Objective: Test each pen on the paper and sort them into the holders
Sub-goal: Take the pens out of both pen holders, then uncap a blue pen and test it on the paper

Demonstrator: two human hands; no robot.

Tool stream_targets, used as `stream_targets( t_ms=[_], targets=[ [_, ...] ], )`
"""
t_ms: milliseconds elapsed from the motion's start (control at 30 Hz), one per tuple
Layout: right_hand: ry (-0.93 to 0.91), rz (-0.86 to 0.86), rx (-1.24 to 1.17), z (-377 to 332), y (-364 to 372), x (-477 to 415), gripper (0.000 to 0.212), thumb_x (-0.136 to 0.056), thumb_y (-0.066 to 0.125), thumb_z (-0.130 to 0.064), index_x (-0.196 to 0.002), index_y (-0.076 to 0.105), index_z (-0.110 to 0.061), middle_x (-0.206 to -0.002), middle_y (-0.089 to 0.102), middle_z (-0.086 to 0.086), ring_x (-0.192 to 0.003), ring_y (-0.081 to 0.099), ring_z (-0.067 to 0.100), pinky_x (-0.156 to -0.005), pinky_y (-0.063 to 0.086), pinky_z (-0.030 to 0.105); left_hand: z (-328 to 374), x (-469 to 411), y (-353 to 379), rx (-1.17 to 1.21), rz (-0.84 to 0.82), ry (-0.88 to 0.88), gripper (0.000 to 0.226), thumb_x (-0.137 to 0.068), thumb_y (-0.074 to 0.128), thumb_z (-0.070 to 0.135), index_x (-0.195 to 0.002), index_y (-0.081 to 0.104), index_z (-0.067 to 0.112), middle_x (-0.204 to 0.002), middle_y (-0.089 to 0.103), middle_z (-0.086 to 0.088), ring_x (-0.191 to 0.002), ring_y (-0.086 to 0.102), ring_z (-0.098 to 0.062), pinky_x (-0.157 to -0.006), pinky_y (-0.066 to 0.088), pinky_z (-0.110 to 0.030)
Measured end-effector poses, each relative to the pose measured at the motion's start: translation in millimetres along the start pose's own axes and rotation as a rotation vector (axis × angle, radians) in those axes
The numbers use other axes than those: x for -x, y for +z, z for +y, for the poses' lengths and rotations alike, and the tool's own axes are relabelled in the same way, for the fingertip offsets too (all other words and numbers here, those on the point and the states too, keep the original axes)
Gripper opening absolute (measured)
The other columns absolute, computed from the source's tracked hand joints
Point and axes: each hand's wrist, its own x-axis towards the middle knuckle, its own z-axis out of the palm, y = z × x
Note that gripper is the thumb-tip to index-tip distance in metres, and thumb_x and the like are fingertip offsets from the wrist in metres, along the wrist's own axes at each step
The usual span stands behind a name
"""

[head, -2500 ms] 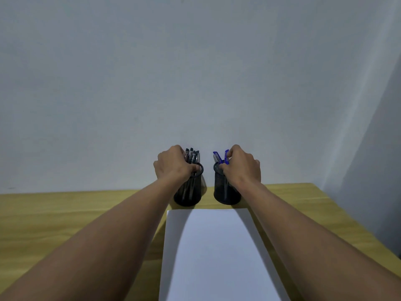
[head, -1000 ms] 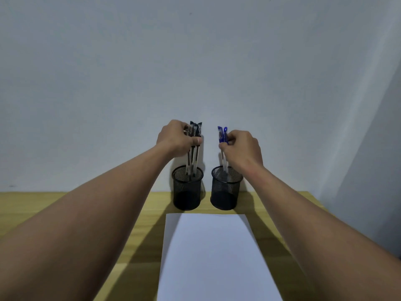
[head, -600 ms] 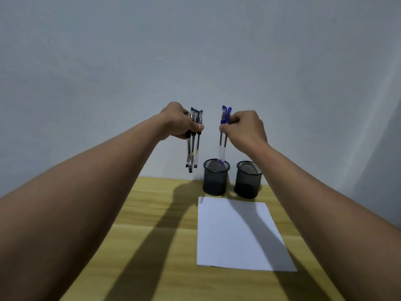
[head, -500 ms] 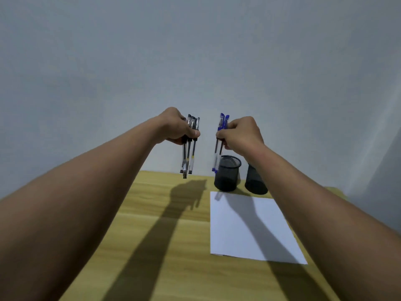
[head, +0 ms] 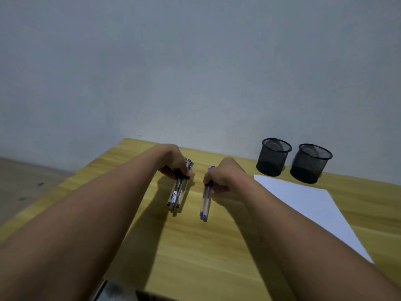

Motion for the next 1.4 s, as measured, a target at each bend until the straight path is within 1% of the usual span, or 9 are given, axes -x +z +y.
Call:
stream_targets(
  t_ms=[100, 233, 433, 533, 733, 1000, 1133, 1267, 1400],
  targets=[
    [0.012, 0.007, 0.097, 2.2, 12.3, -4.3, 0.018, -0.077, 0.083, -0.012, -0.070, 0.068, -0.004, -0.058, 0.071, 0.010, -0.052, 0.070, 0.024, -0.060, 0.061, 0.031, -8.8, -15.1, 6.0, -0.038, -0.024, -0.041, 0.029, -0.083, 0.078, 0.029, -0.095, 0.068, 0.004, -0.089, 0.071, -0.006, -0.085, 0.068, -0.017, -0.091, 0.057, -0.031],
    [0.021, -0.016, 0.093, 1.8, 19.6, -7.0, 0.020, -0.080, 0.084, -0.011, -0.070, 0.068, -0.003, -0.063, 0.075, 0.012, -0.066, 0.078, 0.027, -0.075, 0.066, 0.039, -17.7, -29.1, 11.9, -0.101, 0.000, -0.034, 0.045, -0.073, 0.086, 0.037, -0.102, 0.072, 0.006, -0.097, 0.075, -0.008, -0.087, 0.071, -0.021, -0.088, 0.058, -0.034],
    [-0.024, -0.008, 0.130, 3.3, 16.8, -4.2, 0.025, -0.081, 0.088, -0.016, -0.078, 0.066, -0.004, -0.074, 0.077, 0.013, -0.068, 0.079, 0.027, -0.071, 0.066, 0.041, -20.5, -25.9, 16.0, -0.090, 0.080, -0.005, 0.058, -0.062, 0.092, 0.039, -0.103, 0.071, 0.005, -0.094, 0.075, -0.010, -0.088, 0.072, -0.024, -0.088, 0.059, -0.040],
    [-0.045, 0.046, 0.202, 6.0, 13.2, 0.1, 0.030, -0.080, 0.087, -0.025, -0.077, 0.062, -0.009, -0.064, 0.066, 0.004, -0.052, 0.063, 0.017, -0.050, 0.050, 0.028, -20.4, -23.0, 17.4, -0.091, 0.113, 0.010, 0.060, -0.060, 0.092, 0.042, -0.103, 0.071, 0.005, -0.094, 0.075, -0.010, -0.090, 0.072, -0.025, -0.087, 0.059, -0.041],
    [-0.059, 0.098, 0.296, 16.9, 10.3, 7.0, 0.025, -0.081, 0.083, -0.027, -0.080, 0.063, -0.012, -0.076, 0.061, 0.003, -0.065, 0.053, 0.019, -0.052, 0.037, 0.029, -14.2, -22.6, 20.0, -0.171, 0.177, 0.054, 0.050, -0.069, 0.088, 0.040, -0.099, 0.069, 0.004, -0.094, 0.074, -0.011, -0.085, 0.071, -0.026, -0.081, 0.061, -0.040],
    [-0.100, 0.136, 0.307, 35.7, 9.1, 23.4, 0.024, -0.086, 0.075, -0.027, -0.080, 0.058, -0.012, -0.077, 0.060, 0.004, -0.065, 0.052, 0.019, -0.053, 0.038, 0.029, 16.0, -14.9, 31.9, -0.426, 0.248, 0.450, 0.041, -0.089, 0.073, 0.030, -0.128, 0.063, 0.027, -0.133, 0.060, -0.007, -0.117, 0.058, -0.027, -0.090, 0.048, -0.036],
    [-0.133, 0.169, 0.383, 46.2, 10.5, 32.6, 0.035, -0.093, 0.073, -0.031, -0.075, 0.047, -0.017, -0.073, 0.052, -0.002, -0.062, 0.045, 0.011, -0.049, 0.031, 0.028, 29.0, -10.7, 51.1, -0.573, 0.200, 0.611, 0.039, -0.093, 0.065, 0.013, -0.129, 0.065, 0.031, -0.136, 0.060, -0.004, -0.122, 0.056, -0.023, -0.091, 0.048, -0.034],
    [-0.187, 0.230, 0.401, 51.6, 15.6, 31.6, 0.011, -0.095, 0.069, -0.022, -0.099, 0.061, -0.014, -0.073, 0.048, -0.004, -0.063, 0.045, 0.012, -0.049, 0.029, 0.026, 37.3, -12.6, 67.0, -0.702, 0.176, 0.622, 0.052, -0.090, 0.061, 0.003, -0.131, 0.063, 0.034, -0.132, 0.063, -0.002, -0.119, 0.058, -0.024, -0.082, 0.050, -0.035],
    [-0.195, 0.272, 0.393, 53.2, 14.6, 32.0, 0.014, -0.098, 0.064, -0.017, -0.110, 0.064, -0.011, -0.074, 0.047, -0.003, -0.073, 0.053, 0.019, -0.056, 0.036, 0.028, 42.0, -17.5, 70.8, -0.760, 0.246, 0.678, 0.040, -0.089, 0.068, 0.012, -0.122, 0.070, 0.034, -0.119, 0.069, 0.002, -0.112, 0.060, -0.021, -0.071, 0.041, -0.032]
  ],
)
